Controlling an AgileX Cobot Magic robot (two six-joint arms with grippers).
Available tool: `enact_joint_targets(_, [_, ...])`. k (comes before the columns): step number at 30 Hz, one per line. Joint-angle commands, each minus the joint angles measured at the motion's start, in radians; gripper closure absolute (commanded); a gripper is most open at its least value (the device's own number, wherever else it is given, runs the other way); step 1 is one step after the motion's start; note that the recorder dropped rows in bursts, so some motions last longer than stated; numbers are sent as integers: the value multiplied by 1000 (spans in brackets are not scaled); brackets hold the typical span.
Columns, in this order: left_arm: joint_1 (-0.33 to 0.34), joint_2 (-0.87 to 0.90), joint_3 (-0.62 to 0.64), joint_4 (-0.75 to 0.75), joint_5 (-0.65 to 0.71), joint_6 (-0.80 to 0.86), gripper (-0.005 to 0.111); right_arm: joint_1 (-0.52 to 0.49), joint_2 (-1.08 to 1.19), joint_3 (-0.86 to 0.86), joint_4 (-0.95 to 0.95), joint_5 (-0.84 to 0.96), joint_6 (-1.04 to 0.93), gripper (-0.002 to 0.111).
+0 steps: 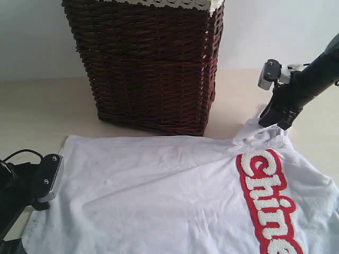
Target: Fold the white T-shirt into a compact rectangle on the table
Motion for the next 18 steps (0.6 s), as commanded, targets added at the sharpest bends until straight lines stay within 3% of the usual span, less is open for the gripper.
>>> enact_joint_targets(1, [-6,35,21,9,-9,-3,7,3,12,0,3,26,-10,108])
enact_joint_targets(5, [-6,35,21,9,-9,-3,7,3,12,0,21,-9,-24,108])
enact_joint_targets(11, [-6,35,21,9,-9,-3,7,3,12,0,321,-145,-120,108])
enact_joint_targets(15, [-6,35,21,9,-9,-3,7,3,7,0,349,-166,-84,108])
enact_joint_targets(16, [-6,35,21,9,-9,-3,7,3,0,0,301,-121,-68,105])
enact_joint_targets(18, [-6,35,21,9,-9,-3,7,3,-19,0,123,3,-72,83])
